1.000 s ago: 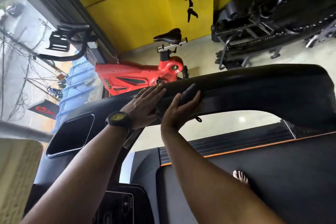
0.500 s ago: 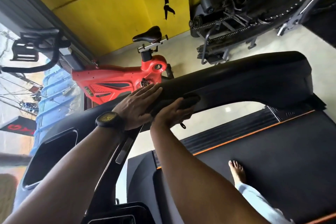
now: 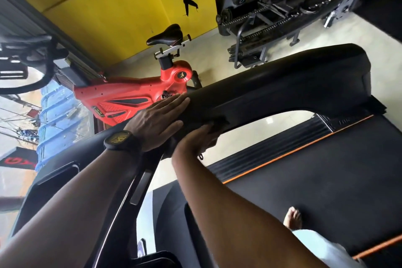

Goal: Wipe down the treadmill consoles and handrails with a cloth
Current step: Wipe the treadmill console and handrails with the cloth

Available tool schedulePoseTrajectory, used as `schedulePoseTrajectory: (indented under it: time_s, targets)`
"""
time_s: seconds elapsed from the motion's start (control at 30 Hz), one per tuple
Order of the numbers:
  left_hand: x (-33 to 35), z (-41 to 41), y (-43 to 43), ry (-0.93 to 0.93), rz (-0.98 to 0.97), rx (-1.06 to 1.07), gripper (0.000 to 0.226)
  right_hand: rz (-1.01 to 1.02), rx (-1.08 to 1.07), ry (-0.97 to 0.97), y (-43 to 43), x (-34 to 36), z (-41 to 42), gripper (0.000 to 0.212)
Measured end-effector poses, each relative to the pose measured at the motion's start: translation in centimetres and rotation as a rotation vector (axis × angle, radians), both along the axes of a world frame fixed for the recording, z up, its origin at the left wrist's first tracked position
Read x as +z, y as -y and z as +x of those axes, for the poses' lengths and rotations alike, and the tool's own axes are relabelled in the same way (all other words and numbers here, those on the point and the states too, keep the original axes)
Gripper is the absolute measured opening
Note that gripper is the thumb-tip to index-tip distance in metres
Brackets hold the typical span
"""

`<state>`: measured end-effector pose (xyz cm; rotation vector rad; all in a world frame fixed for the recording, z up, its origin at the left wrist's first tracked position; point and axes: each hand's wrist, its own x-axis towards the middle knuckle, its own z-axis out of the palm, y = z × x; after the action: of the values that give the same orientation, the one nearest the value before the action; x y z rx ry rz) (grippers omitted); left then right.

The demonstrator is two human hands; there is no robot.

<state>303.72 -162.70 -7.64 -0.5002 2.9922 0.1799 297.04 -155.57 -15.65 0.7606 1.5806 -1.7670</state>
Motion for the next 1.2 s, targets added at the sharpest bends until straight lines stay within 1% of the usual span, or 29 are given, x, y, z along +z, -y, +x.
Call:
schedulePoseTrajectory:
  time_s: [0.07, 0.13, 0.17, 0.2, 0.23, 0.3, 0.33, 0.37, 0.43, 0.5, 0.53, 0.57, 0.63, 0.67, 0.7, 0.73, 0.77, 0.8, 0.83, 0.87, 0.9, 0.97, 1.0, 1.03, 1.07, 1.1, 1.13, 1.17, 1.2]
  targets:
    - [-0.1, 0.0, 0.0, 0.009, 0.008, -0.002, 0.065, -0.001, 0.055, -0.228, -0.1, 0.9, 2.0, 0.075]
    - [-0.1, 0.0, 0.1, -0.006, 0.003, -0.011, 0.063, 0.005, 0.051, -0.391, 0.1, 0.9, 2.0, 0.071]
    - [-0.1, 0.0, 0.1, -0.020, -0.013, -0.019, 0.062, 0.028, 0.034, -0.409, 0.4, 0.3, 1.4, 0.066]
    - [-0.1, -0.1, 0.1, -0.029, -0.030, -0.026, 0.061, 0.049, -0.004, -0.371, 0.8, -0.6, 0.5, 0.062]
    - [-0.2, -0.2, 0.1, -0.033, -0.042, -0.031, 0.060, 0.062, -0.051, -0.281, 1.2, -1.4, -0.2, 0.063]
    - [-0.2, -0.2, -0.1, -0.036, -0.060, -0.043, 0.060, 0.049, -0.090, -0.080, 1.3, -2.1, -0.5, 0.079]
    - [-0.2, -0.1, 0.0, -0.032, -0.066, -0.046, 0.060, 0.035, -0.072, -0.050, 1.1, -1.6, -0.3, 0.084]
    - [-0.1, -0.1, 0.0, -0.021, -0.069, -0.047, 0.060, 0.025, -0.050, -0.093, 0.9, -0.9, 0.1, 0.082]
    - [-0.1, 0.0, 0.0, -0.011, -0.059, -0.047, 0.060, 0.013, -0.021, -0.323, 0.4, 0.2, 0.9, 0.066]
    - [0.0, 0.0, 0.0, -0.025, -0.040, -0.039, 0.059, 0.036, -0.002, -0.490, 0.2, 0.3, 0.7, 0.061]
    - [0.0, 0.0, 0.0, -0.034, -0.029, -0.037, 0.058, 0.055, -0.010, -0.497, 0.5, -0.3, 0.4, 0.062]
    - [0.0, 0.1, 0.0, -0.043, -0.019, -0.037, 0.058, 0.068, -0.032, -0.436, 0.9, -1.1, 0.2, 0.064]
    - [-0.1, 0.1, 0.2, -0.053, -0.007, -0.035, 0.058, 0.055, -0.092, -0.201, 1.5, -2.2, 0.0, 0.078]
    - [-0.1, 0.1, 0.3, -0.052, -0.004, -0.034, 0.058, 0.049, -0.078, -0.130, 1.3, -2.0, 0.3, 0.083]
    - [-0.2, 0.2, 0.3, -0.053, 0.000, -0.029, 0.058, 0.045, -0.039, -0.158, 1.0, -1.2, 0.7, 0.081]
    - [-0.3, 0.2, 0.4, -0.056, 0.002, -0.023, 0.058, 0.028, -0.003, -0.279, 0.6, -0.5, 1.2, 0.072]
    - [-0.4, 0.2, 0.4, -0.059, 0.002, -0.019, 0.058, 0.022, 0.024, -0.448, 0.0, 0.2, 1.5, 0.063]
    - [-0.4, 0.2, 0.5, -0.058, 0.000, -0.018, 0.058, 0.020, 0.031, -0.601, -0.5, 0.6, 1.3, 0.058]
    - [-0.4, 0.3, 0.4, -0.057, -0.003, -0.017, 0.058, 0.030, 0.005, -0.699, -0.4, 0.5, 0.6, 0.054]
    - [-0.4, 0.3, 0.4, -0.056, -0.005, -0.015, 0.059, 0.042, -0.039, -0.708, 0.1, 0.0, -0.2, 0.053]
    - [-0.4, 0.3, 0.3, -0.054, -0.008, -0.013, 0.059, 0.070, -0.075, -0.654, 0.8, -0.7, -1.0, 0.054]
    - [-0.4, 0.2, 0.3, -0.049, -0.013, -0.011, 0.060, 0.114, -0.086, -0.445, 1.1, -1.8, -1.9, 0.063]
    - [-0.4, 0.2, 0.3, -0.045, -0.014, -0.008, 0.060, 0.092, -0.025, -0.357, 0.9, -1.9, -1.5, 0.069]
    - [-0.4, 0.2, 0.3, -0.041, -0.016, -0.004, 0.060, 0.085, 0.102, -0.367, 0.3, -1.4, -0.7, 0.073]
    - [-0.5, 0.2, 0.4, -0.034, -0.016, 0.000, 0.060, 0.060, 0.224, -0.468, -0.4, -1.0, 0.3, 0.072]
    - [-0.6, 0.3, 0.5, -0.028, -0.014, 0.003, 0.060, 0.047, 0.269, -0.635, -1.1, -0.5, 1.2, 0.070]
    - [-0.6, 0.3, 0.5, -0.021, -0.013, 0.005, 0.060, 0.047, 0.234, -0.794, -1.3, -0.5, 1.3, 0.069]
    - [-0.6, 0.3, 0.5, -0.016, -0.017, 0.004, 0.060, 0.077, 0.134, -0.860, -1.0, -0.5, 0.4, 0.064]
    - [-0.6, 0.3, 0.5, -0.010, -0.023, 0.003, 0.060, 0.099, 0.039, -0.832, -0.5, -0.6, -0.4, 0.057]
